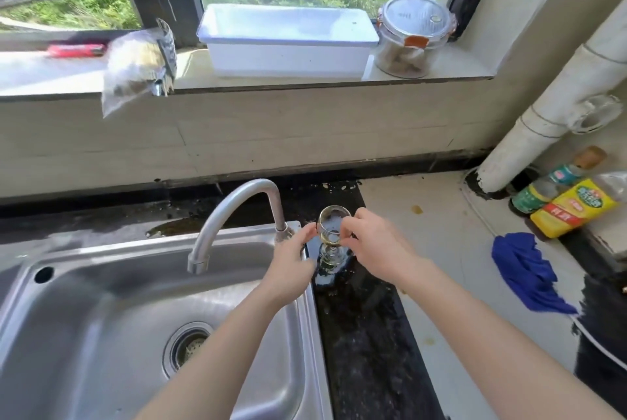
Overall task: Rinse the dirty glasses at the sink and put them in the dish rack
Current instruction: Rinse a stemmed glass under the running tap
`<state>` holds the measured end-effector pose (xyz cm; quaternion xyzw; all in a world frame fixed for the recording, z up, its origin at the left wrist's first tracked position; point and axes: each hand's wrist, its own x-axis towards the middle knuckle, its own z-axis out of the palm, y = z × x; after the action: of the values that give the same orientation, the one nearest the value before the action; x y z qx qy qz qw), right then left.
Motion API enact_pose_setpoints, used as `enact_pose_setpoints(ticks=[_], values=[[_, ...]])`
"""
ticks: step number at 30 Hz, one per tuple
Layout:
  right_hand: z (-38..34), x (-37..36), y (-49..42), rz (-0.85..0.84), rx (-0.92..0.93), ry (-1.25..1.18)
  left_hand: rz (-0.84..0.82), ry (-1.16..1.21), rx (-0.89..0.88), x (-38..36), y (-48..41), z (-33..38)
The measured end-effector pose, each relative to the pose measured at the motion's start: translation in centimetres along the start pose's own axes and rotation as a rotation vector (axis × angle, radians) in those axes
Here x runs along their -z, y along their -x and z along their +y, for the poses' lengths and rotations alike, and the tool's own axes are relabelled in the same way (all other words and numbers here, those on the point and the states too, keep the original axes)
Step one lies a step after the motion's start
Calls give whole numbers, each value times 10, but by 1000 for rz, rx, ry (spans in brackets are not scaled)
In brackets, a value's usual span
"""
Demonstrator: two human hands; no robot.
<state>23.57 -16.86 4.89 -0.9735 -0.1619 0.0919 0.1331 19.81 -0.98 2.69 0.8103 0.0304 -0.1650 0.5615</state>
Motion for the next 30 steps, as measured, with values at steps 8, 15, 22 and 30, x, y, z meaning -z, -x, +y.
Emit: enact_pose_setpoints(ticks=[8,15,22,30], values=[[-61,16,52,-137,39,-116,-56,179,14,16,54,-33],[-78,-44,45,-24,-285,-547,-2,190,169,56,78,-88],[-83,-82,-23,-52,-404,-303,73,137,218,79,69,-115],[-95,-91,-42,71,-380,94,110,208,226,87,74,-120]])
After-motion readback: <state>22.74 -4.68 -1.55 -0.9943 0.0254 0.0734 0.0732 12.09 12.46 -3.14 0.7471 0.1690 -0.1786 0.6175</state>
